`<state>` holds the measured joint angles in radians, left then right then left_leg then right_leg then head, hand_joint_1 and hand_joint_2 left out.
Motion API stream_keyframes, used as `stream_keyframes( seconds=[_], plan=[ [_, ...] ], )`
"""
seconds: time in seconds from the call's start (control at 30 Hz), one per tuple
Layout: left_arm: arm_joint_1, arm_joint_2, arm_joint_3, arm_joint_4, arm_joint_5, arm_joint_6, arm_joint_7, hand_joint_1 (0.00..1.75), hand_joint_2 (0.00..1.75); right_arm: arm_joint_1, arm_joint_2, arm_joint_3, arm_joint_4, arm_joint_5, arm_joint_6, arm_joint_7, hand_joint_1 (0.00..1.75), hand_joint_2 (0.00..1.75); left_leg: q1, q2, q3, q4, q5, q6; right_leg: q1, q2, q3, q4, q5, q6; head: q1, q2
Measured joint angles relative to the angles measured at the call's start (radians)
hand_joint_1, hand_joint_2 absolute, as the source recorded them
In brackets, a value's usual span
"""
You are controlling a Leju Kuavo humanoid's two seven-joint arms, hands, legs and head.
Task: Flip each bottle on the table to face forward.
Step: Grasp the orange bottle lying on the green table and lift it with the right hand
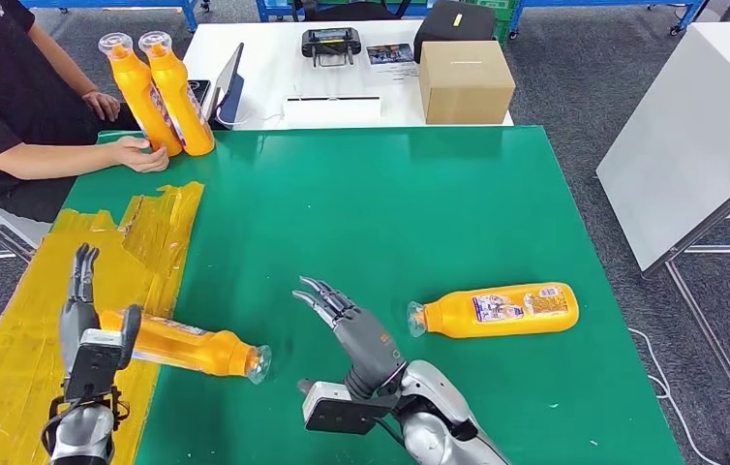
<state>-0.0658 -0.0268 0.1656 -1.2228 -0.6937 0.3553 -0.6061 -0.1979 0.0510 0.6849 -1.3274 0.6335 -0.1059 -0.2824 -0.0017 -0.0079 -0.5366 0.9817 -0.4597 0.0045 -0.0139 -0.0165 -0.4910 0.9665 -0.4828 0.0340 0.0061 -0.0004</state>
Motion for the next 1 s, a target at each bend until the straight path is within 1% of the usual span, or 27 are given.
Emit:
stream_keyframes(
  seconds=[0.07, 0.1, 0.13, 0.23, 0.33, 0.63, 0.77, 0.87, 1.0],
  plan=[
    [0.027, -0.045, 0.056, -0.12, 0.182, -0.058, -0.068, 0.0, 0.0, 0.021, 0.0, -0.001, -0.013, 0.011, -0.01, 0.003, 0.0, 1.75, 0.0, 0.0, -0.001, 0.0, 0.0, 0.0, 0.0, 0.0, -0.001, 0.0, 0.0, 0.0, 0.0, 0.0],
    [0.039, -0.061, 0.075, -0.17, 0.255, -0.093, -0.088, 0.0, 0.0, 0.028, 0.0, -0.002, -0.018, 0.015, -0.012, 0.004, 0.0, 1.75, 0.0, 0.001, -0.002, 0.0, 0.0, 0.0, 0.0, 0.0, -0.002, 0.0, 0.0, 0.0, 0.0, 0.0],
    [0.047, -0.07, 0.087, -0.205, 0.298, -0.12, -0.092, 0.0, 0.0, 0.033, 0.0, -0.003, -0.022, 0.018, -0.015, 0.005, 0.0, 1.75, 0.0, 0.001, -0.002, 0.0, 0.0, 0.0, 0.0, 0.0, -0.002, 0.0, 0.0, 0.0, 0.0, 0.0],
    [0.059, -0.078, 0.102, -0.252, 0.389, -0.185, -0.094, 0.0, 0.0, 0.045, -0.004, -0.008, -0.032, 0.032, -0.026, 0.009, 0.0, 1.75, 0.0, 0.001, -0.002, 0.0, 0.0, 0.0, 0.0, 0.001, -0.002, 0.0, 0.0, 0.0, 0.0, 0.0],
    [0.069, -0.085, 0.118, -0.29, 0.419, -0.213, -0.095, 0.0, 0.0, 0.054, -0.01, -0.014, -0.043, 0.037, -0.032, 0.012, 0.0, 1.75, 0.0, 0.001, -0.002, 0.0, 0.0, 0.0, 0.0, 0.001, -0.002, 0.0, 0.0, 0.0, 0.0, 0.0],
    [0.081, -0.094, 0.13, -0.332, 0.425, -0.219, -0.095, 0.0, 0.0, 0.063, -0.017, -0.017, -0.054, 0.04, -0.034, 0.013, 0.0, 1.75, 0.0, 0.001, -0.002, 0.0, 0.0, 0.0, 0.0, 0.001, -0.002, 0.0, 0.0, 0.0, 0.0, 0.0],
    [0.086, -0.102, 0.141, -0.347, 0.485, -0.269, -0.095, 0.0, 0.0, 0.069, -0.025, -0.025, -0.066, 0.061, -0.051, 0.021, 0.0, 1.75, 0.0, 0.001, -0.002, 0.0, 0.0, 0.0, 0.0, 0.001, -0.002, 0.0, 0.0, 0.0, 0.0, 0.0],
    [0.105, -0.113, 0.159, -0.375, 0.567, -0.341, -0.091, 0.0, 0.0, 0.083, -0.058, -0.055, -0.102, 0.082, -0.071, 0.036, 0.0, 1.75, 0.0, 0.001, -0.002, 0.0, 0.0, 0.0, 0.0, 0.001, -0.003, 0.0, 0.0, 0.0, 0.0, 0.0],
    [0.132, -0.131, 0.177, -0.418, 0.676, -0.447, -0.066, 0.0, 0.0, 0.105, -0.139, -0.137, -0.164, 0.092, -0.055, 0.056, 0.0, 1.75, 0.0, 0.001, -0.004, 0.002, -0.001, 0.001, -0.001, 0.0, -0.003, 0.0, 0.0, 0.0, 0.0, 0.0]
  ],
)
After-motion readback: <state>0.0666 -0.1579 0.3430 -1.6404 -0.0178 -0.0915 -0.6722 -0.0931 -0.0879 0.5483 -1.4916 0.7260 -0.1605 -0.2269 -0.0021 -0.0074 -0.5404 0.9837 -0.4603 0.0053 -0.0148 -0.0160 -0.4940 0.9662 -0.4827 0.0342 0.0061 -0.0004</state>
